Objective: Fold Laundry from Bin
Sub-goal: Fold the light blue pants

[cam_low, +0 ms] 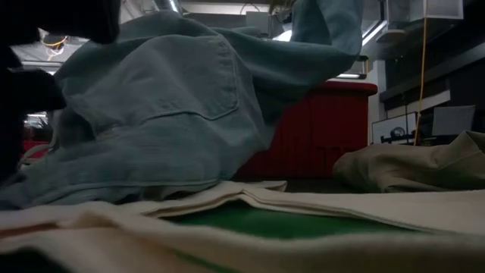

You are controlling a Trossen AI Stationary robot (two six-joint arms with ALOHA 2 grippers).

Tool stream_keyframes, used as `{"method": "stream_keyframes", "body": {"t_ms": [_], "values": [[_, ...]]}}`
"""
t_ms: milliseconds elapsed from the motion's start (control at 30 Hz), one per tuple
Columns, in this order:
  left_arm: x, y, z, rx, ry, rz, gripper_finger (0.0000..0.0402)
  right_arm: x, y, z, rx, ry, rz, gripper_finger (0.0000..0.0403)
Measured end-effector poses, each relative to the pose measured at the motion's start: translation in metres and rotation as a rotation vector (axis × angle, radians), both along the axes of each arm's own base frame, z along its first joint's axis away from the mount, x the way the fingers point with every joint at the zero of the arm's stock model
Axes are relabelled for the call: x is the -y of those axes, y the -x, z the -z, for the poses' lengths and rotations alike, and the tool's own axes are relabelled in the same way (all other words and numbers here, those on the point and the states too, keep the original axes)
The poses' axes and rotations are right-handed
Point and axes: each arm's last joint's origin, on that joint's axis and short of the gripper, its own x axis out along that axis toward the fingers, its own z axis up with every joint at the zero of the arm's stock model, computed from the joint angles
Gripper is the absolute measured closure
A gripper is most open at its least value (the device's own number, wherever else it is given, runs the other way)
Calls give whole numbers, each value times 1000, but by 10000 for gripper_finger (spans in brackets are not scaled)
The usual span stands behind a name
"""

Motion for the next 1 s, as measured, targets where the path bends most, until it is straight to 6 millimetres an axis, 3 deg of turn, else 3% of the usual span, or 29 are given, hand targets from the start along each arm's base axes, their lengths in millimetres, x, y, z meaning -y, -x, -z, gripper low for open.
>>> {"method": "stream_keyframes", "body": {"t_ms": [200, 433, 500, 700, 1000], "values": [[-6, -8, 10, -18, -9, -50, 260, 0, 0, 0, 0, 0, 0, 402], [-10, -5, 1, -23, -1, -52, 370, 0, 0, 0, 0, 4, -6, 402], [-12, -3, -6, -20, 2, -52, 392, 0, 0, 0, -1, 11, -15, 402], [-17, 4, -26, -14, 14, -50, 399, 0, 0, 0, -1, 15, -21, 402], [-32, 34, -86, -8, 111, -3, 401, -1, 0, 0, -10, -20, -46, 402]]}}
